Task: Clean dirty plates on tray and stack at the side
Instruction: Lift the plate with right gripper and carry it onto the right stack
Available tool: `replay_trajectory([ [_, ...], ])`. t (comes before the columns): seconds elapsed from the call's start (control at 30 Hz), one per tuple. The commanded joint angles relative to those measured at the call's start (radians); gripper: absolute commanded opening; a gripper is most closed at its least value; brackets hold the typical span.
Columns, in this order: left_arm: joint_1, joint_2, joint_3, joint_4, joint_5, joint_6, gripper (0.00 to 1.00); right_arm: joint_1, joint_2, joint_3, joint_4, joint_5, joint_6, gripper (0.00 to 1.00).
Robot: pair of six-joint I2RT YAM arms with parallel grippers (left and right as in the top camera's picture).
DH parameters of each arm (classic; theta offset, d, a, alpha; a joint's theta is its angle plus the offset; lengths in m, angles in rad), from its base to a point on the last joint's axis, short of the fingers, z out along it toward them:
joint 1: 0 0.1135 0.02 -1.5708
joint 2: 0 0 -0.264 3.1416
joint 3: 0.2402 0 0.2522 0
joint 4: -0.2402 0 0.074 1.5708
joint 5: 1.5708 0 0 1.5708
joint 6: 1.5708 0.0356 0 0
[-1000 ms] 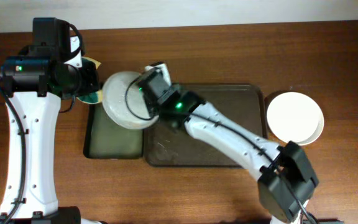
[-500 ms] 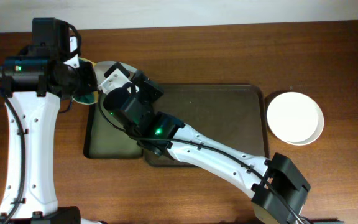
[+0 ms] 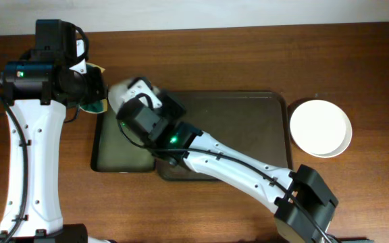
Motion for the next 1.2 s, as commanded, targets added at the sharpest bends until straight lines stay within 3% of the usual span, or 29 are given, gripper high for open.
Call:
replay_trajectory([
  [0.0,0.002,-0.017,0.005,0.002,0.003,-0.013,0.0,-0.077,-0.013,0.01,-0.066,-0.352,0.29,0.04],
  [0.17,0.0,-0.017,0.005,0.002,0.013,-0.013,0.0,-0.267,-0.074,0.01,-0.146,-0.761,0.315,0.04],
  [0.27,-0.001,-0.017,0.005,0.003,0.013,-0.013,0.0,-0.455,-0.102,0.01,-0.254,-0.96,0.314,0.04],
  [0.53,-0.016,-0.012,-0.018,0.014,0.013,-0.013,0.0,-1.04,-0.106,0.01,-0.646,-0.974,0.15,0.04],
  [0.77,-0.112,-0.008,-0.197,0.189,0.01,-0.013,0.0,-1.483,-0.1,0.005,-0.702,-0.973,0.127,0.04],
  [0.97,-0.135,0.029,-0.327,0.303,0.001,-0.013,0.0,-1.6,-0.085,-0.035,-0.684,-0.973,0.129,0.04],
  [1.17,-0.136,0.09,-0.366,0.334,0.002,-0.013,0.0,-1.589,-0.084,-0.153,-0.605,-0.932,0.129,0.04],
])
